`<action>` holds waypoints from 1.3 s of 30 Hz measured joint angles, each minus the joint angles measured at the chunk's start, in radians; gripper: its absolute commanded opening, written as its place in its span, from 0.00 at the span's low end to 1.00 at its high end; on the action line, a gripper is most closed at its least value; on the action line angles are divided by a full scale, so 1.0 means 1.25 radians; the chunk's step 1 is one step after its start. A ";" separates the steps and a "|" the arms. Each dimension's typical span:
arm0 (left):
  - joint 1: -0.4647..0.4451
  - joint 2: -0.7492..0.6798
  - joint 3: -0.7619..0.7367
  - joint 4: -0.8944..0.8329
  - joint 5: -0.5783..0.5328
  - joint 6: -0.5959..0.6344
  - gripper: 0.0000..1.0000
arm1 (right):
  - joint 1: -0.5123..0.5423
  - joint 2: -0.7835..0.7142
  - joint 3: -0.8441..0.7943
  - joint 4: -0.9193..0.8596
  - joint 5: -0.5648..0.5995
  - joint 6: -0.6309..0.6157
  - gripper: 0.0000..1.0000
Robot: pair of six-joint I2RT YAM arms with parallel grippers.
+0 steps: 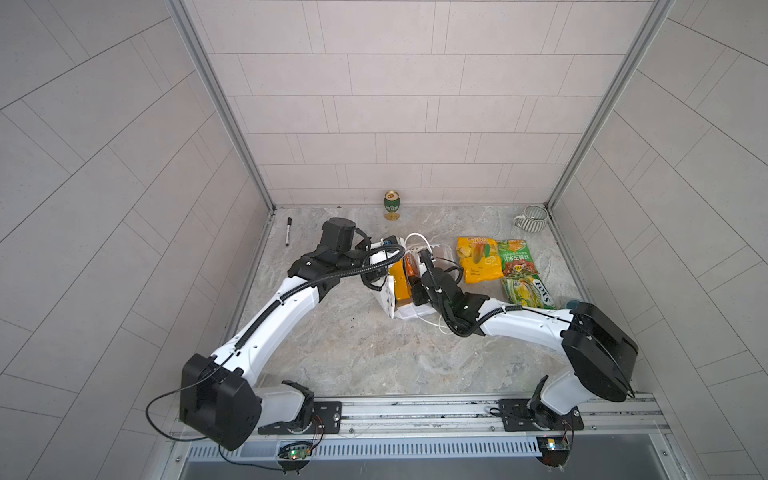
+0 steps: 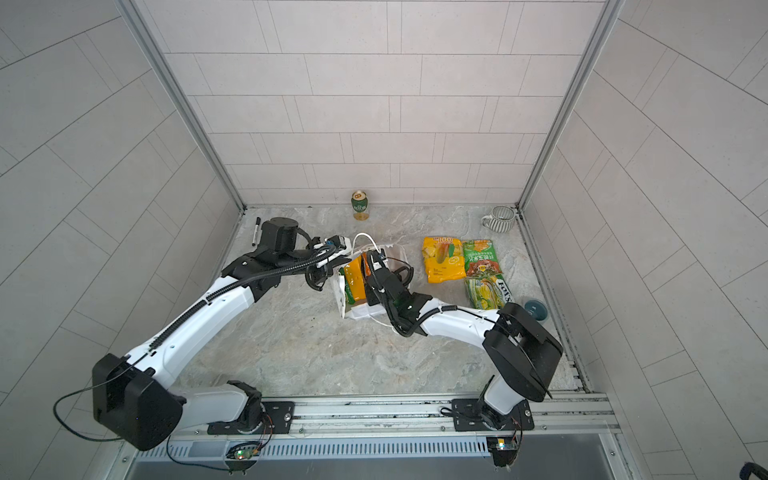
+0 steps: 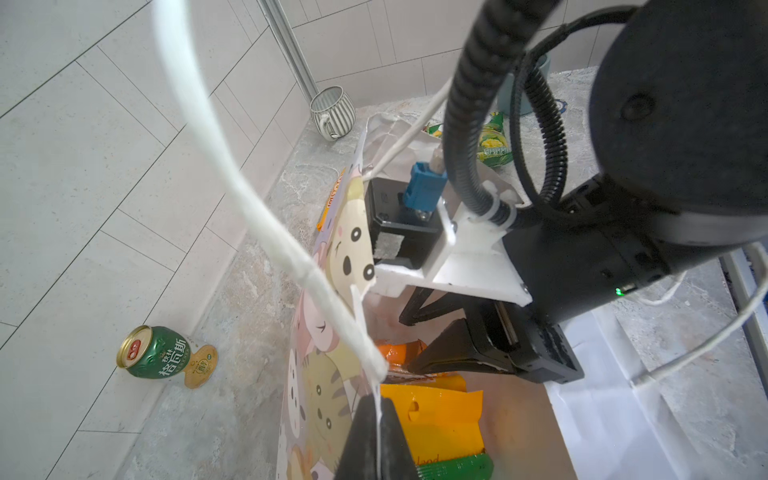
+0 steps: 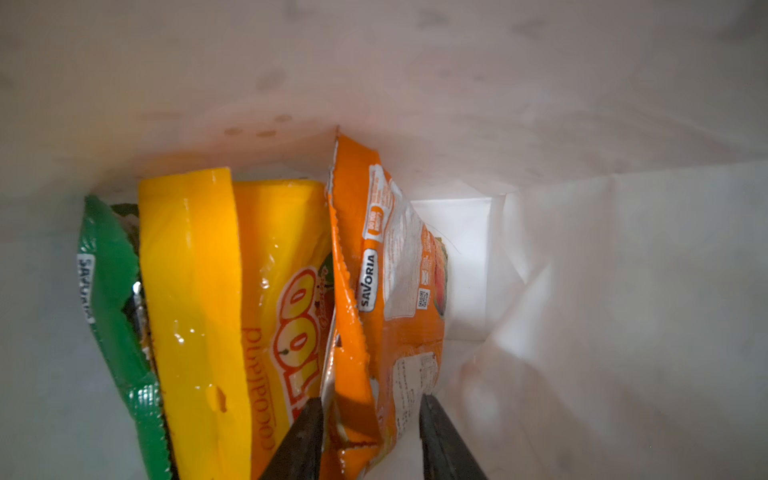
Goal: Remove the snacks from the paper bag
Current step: 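Lower the right gripper into the bag and grasp the orange Savoria pack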
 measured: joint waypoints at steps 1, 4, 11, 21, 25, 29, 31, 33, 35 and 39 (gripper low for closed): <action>0.000 0.000 0.000 0.000 0.000 0.000 0.00 | -0.002 0.002 0.002 0.000 0.002 0.003 0.42; 0.000 0.000 0.000 0.000 -0.003 0.000 0.00 | -0.009 0.017 0.015 0.001 0.007 0.012 0.42; 0.000 0.000 0.000 0.002 -0.005 0.000 0.00 | -0.019 0.074 0.051 0.004 0.004 0.040 0.45; 0.000 0.000 0.000 0.005 -0.009 0.000 0.00 | -0.027 0.069 0.042 0.029 -0.036 0.070 0.52; 0.000 0.000 0.000 0.006 -0.011 0.000 0.00 | -0.027 0.046 0.039 0.038 -0.066 0.068 0.52; 0.000 0.000 0.000 0.009 -0.015 0.000 0.00 | -0.027 0.043 0.039 0.045 -0.078 0.066 0.53; 0.000 0.000 0.000 0.009 -0.016 0.000 0.00 | -0.028 0.047 0.042 0.045 -0.079 0.066 0.54; 0.000 0.000 0.000 0.009 -0.019 0.000 0.00 | -0.028 0.062 0.054 0.041 -0.075 0.066 0.53; 0.000 0.000 0.000 0.010 -0.022 0.000 0.00 | -0.028 0.080 0.066 0.037 -0.065 0.067 0.51; 0.000 0.000 0.000 0.010 -0.023 0.000 0.00 | -0.028 0.107 0.077 0.014 -0.032 0.076 0.41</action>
